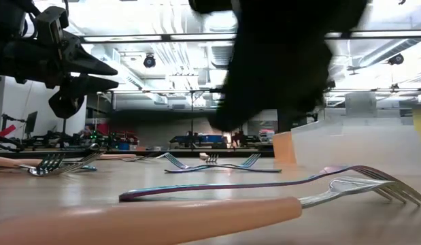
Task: Sort silverware by color (type)
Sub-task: Put the black fork into the orange bin
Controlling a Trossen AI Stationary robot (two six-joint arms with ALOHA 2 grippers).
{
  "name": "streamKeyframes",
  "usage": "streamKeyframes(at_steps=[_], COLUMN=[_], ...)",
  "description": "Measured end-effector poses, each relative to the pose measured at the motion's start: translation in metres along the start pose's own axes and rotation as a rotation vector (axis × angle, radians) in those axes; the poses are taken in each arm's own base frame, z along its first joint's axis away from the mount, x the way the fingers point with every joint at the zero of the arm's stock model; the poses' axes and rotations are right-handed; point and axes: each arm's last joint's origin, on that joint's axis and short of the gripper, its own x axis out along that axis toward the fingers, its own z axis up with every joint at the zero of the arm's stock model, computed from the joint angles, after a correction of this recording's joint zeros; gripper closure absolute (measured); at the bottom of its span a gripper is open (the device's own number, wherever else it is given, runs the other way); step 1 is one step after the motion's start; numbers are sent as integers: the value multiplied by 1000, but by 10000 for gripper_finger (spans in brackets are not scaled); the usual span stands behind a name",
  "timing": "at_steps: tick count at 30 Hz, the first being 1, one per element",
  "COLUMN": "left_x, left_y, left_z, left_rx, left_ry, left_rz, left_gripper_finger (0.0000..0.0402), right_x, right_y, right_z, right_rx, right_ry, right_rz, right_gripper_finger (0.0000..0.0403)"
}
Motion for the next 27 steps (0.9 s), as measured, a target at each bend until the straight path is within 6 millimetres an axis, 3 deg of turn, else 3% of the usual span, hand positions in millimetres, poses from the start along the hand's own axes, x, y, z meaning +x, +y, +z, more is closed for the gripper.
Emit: streamKeyframes(at_steps=[6, 15, 20, 27], left_x=[0, 0, 0, 0], left_y=[0, 1, 2, 4], left_z=[0, 2, 3, 5], left_rx=[0, -5, -6, -8], left_ry=[0, -44, -98, -141], left_rz=[0, 39, 99, 147], left_gripper_finger=[299, 299, 299, 299], right_x=[-61, -162, -199, -236], right_y=[6, -44, -93, -197], right_z=[22, 42, 57, 67], right_rx=[-109, -158, -152, -6], right_ry=[-53, -116, -82, 20], right_rz=[-70, -445, -573, -694], right_gripper_finger=[394, 394, 394, 394])
